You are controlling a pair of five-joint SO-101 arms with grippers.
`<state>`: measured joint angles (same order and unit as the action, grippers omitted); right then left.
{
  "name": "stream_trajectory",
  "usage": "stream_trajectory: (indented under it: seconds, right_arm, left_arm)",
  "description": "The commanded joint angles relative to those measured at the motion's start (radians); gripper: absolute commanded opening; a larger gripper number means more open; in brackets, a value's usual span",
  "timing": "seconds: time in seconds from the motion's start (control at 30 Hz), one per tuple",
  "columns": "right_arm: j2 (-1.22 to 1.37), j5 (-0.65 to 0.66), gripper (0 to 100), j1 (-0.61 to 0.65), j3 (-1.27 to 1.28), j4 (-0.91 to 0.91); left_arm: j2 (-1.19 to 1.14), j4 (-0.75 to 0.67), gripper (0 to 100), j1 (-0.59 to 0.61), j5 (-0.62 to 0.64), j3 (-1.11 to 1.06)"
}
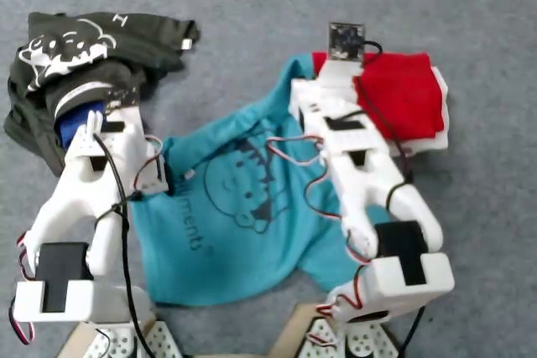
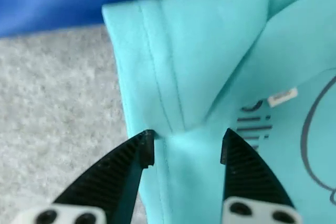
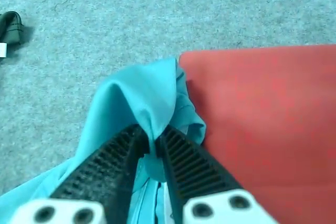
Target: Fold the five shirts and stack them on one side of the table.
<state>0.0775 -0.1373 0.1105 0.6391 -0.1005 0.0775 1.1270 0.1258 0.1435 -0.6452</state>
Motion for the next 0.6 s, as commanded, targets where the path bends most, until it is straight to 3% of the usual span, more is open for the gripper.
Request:
stream_trajectory:
  seconds: [0.0,0.17,0.4,0.57]
  right_arm:
    - [-0.004,0.006,1.3,-0.003,-0.004,0.018]
    - [-0.004,0.006,1.3,-0.003,-0.004,0.018]
    - [-0.002,0.005,1.3,-0.003,-0.004,0.018]
    - [-0.002,0.005,1.3,-0.003,-0.004,0.018]
  left_arm:
    - [0.015,0.015,23,0.016,0.014,0.041]
    - [0.015,0.012,23,0.068,0.129,0.039]
    - [0.005,-0.072,22,0.059,0.153,0.036]
    - [0.005,-0.123,11,0.021,0.153,0.028]
